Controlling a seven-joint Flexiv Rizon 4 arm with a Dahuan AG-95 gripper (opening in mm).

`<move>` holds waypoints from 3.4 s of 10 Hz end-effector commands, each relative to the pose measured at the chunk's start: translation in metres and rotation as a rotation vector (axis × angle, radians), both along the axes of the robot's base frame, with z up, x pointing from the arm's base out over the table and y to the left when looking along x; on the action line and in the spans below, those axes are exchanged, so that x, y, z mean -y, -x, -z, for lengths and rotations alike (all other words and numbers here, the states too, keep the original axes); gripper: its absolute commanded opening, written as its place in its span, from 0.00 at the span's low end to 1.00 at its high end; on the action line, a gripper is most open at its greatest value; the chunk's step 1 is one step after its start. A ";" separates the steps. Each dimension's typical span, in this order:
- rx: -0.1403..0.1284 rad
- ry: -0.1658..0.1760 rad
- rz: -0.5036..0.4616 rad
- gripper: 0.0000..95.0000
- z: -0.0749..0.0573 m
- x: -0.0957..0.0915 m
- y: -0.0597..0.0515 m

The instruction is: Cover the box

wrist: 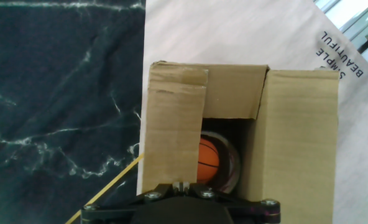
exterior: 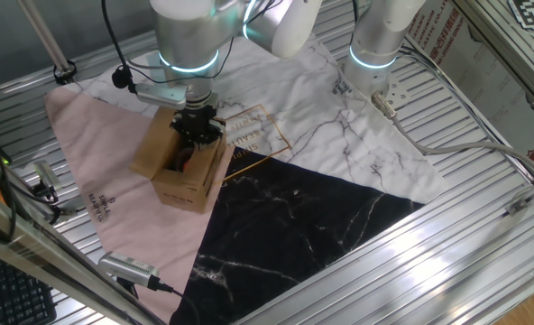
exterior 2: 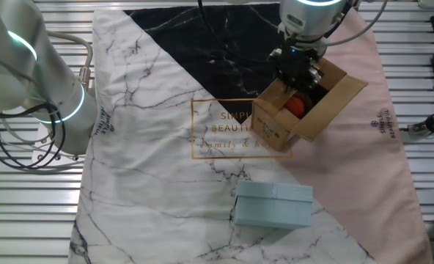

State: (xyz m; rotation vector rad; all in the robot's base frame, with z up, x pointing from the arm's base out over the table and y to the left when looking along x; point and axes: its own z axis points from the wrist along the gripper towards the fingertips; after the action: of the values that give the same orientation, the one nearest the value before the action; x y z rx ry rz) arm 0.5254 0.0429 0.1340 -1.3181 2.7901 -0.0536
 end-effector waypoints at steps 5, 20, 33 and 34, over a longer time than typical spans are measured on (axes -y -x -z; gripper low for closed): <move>-0.007 -0.004 0.008 0.00 -0.011 -0.003 0.001; -0.010 -0.042 0.036 0.00 -0.011 -0.003 0.001; 0.046 0.040 0.356 0.00 -0.011 -0.003 0.001; 0.045 0.024 0.355 0.00 -0.011 -0.003 0.001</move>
State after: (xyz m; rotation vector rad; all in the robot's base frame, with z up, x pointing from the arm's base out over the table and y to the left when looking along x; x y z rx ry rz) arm 0.5241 0.0454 0.1444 -0.7528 2.9737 -0.1670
